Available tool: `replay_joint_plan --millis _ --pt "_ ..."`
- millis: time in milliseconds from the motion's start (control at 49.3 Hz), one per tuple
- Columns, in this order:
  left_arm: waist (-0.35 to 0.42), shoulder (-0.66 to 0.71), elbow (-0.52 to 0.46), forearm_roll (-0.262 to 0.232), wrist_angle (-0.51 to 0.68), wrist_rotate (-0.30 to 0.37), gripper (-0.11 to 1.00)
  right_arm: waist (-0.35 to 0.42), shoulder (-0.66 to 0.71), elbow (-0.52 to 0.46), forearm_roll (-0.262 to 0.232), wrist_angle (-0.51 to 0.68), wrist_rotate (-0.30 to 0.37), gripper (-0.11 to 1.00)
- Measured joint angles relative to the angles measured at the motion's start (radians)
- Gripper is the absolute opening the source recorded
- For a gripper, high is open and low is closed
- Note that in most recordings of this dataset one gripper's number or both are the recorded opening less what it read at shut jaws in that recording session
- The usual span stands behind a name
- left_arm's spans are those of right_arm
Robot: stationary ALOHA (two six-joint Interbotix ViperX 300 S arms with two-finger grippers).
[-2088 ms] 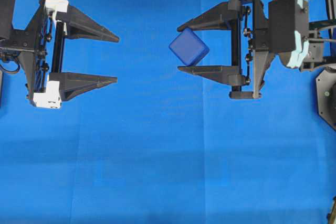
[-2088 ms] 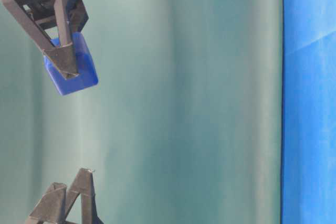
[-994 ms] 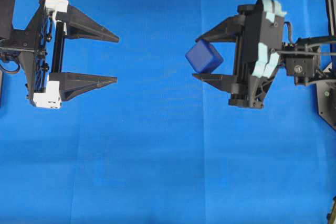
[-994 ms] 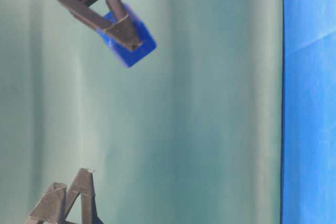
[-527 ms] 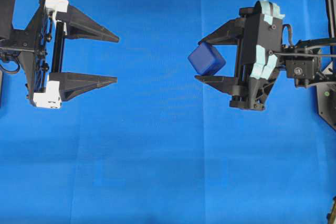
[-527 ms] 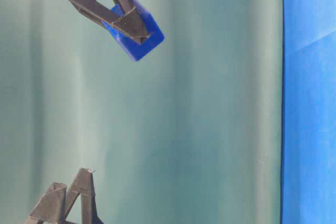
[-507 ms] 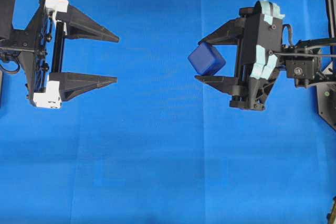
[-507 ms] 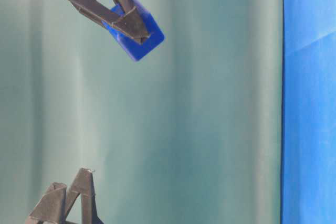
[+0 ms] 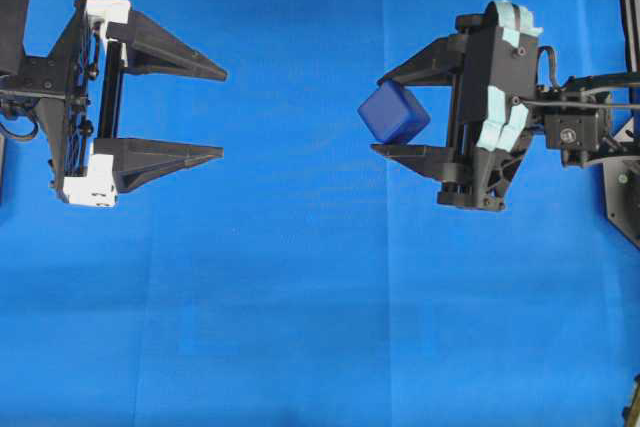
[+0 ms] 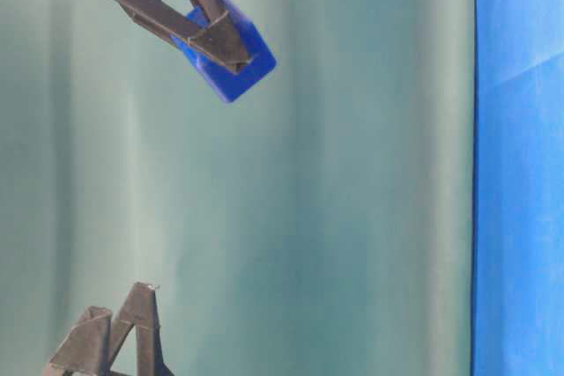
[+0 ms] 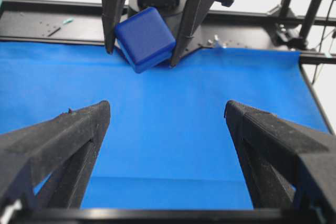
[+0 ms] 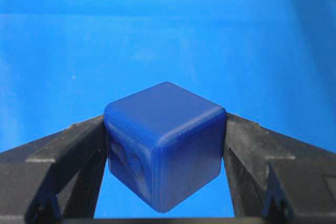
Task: Handover the blue block to the right arm after grasping it with the left arm, then place it in the designated position.
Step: 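Rotate the right gripper downward and lower the cube to the table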
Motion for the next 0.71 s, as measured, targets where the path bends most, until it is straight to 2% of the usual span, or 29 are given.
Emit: replay_joint_plan --millis 324,710 --pt "0.002 0.000 0.000 0.000 0.000 0.000 0.93 -0.002 0.106 0.002 0.000 -0.037 0.006 0.56" --pt "0.002 0.000 0.000 0.000 0.000 0.000 0.93 -0.075 0.333 0.000 0.000 -0.287 0.029 0.56"
